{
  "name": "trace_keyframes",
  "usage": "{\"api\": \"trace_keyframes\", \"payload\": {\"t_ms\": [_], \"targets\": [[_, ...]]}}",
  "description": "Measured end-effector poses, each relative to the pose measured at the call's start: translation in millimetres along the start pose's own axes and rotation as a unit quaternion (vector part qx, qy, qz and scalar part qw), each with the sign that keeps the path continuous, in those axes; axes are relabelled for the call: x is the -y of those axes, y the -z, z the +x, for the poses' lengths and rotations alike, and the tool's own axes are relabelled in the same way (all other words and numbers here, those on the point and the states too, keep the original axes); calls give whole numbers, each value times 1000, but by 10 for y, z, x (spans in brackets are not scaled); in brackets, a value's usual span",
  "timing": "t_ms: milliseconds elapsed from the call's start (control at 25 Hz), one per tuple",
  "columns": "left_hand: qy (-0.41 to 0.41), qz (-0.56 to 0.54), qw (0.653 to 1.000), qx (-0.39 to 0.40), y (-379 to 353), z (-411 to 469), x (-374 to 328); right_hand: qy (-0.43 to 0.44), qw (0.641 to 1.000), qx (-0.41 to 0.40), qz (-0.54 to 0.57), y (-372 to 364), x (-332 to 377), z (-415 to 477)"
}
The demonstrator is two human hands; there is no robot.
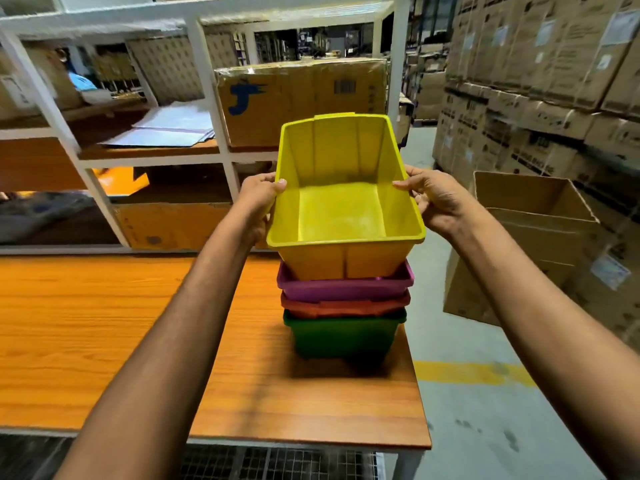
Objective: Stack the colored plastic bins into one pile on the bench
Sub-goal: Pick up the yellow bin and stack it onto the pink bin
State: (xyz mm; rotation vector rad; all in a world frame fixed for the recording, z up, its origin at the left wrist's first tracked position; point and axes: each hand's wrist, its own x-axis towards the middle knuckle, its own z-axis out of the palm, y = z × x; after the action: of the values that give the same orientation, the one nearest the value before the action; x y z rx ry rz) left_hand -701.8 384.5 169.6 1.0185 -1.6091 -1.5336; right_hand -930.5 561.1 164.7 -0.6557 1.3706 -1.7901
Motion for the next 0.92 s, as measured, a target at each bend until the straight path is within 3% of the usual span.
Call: {"api": "trace_keyframes", "payload": {"t_ms": [240,360,440,520,640,800,920], "targets": [[-18,-9,1000,16,-65,-25,109,-5,1000,-12,-22,20,-80,-7],[-102,-16,994,41,-63,-129,-51,51,996,-52,-57,0,18,-114],[-176,-7,984,37,-60,-191,-198,112,977,-95,-156,6,117,-220],[-252,29,967,31,-43,-240,-378,230,901,-171,-326,-13,253,-324],[-378,153,913,12,-39,-411,-716,449,731,-210,-469,-221,507,-506],[-576,371,717,-132,-116,-659,-1099,557,560,-195,-582,-599,871,-585],[-637,406,614,-226,-216,-699,-1218,587,478,-197,-624,-721,1021,-501]]}}
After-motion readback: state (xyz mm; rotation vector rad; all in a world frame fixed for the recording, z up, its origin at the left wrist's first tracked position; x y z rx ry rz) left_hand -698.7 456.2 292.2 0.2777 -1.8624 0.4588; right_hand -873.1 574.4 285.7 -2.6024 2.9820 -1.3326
